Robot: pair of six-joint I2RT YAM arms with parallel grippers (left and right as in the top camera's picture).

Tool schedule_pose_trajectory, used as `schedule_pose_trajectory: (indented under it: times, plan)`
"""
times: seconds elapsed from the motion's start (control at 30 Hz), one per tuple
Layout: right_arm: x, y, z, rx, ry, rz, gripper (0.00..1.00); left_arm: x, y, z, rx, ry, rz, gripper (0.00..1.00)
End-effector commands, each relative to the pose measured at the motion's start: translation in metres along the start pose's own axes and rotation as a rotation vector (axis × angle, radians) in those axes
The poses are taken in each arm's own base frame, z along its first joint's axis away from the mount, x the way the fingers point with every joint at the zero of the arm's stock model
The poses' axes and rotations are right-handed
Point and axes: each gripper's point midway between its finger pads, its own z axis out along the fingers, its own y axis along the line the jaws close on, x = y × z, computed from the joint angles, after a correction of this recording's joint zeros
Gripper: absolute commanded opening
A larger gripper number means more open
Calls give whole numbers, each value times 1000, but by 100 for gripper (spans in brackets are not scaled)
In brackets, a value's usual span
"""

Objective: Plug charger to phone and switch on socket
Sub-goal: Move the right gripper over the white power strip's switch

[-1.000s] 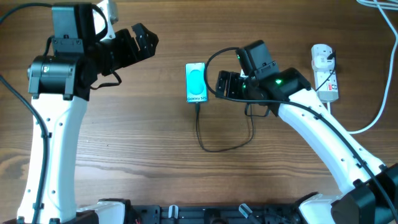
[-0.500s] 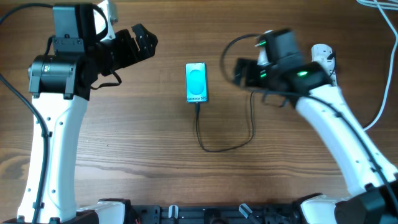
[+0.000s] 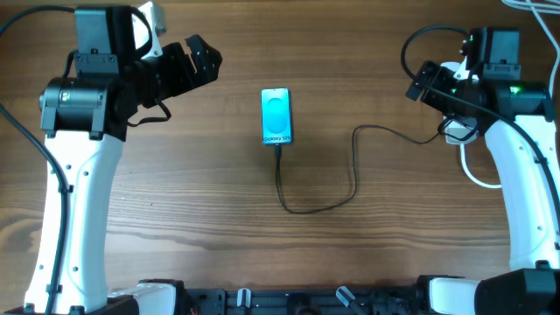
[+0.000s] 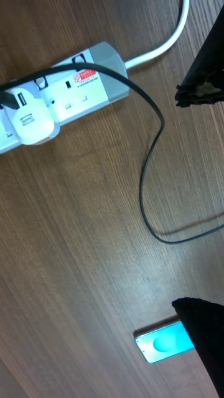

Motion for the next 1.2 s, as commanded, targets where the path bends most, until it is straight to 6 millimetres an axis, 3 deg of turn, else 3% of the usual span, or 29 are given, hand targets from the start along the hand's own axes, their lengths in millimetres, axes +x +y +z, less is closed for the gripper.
schedule_pose_trajectory:
  times: [0.0,0.13,0.3,0.83,1.17]
  plan:
    - [-11,-24,-10,139,-64,1,100,-1,4,2,-14,-1,-3,100]
    - [-17,-60,-15,285,-99,85,100,-1,4,2,-13,-1,-3,100]
    - [-25,-81,-13,312,-109,131,100,-1,4,2,-14,-1,-3,100]
    - [-42,-75,-14,289,-174,92,100,-1,4,2,-14,-1,-3,100]
    - [-54,-94,-20,358,-230,125,100,-1,4,2,-14,-1,-3,100]
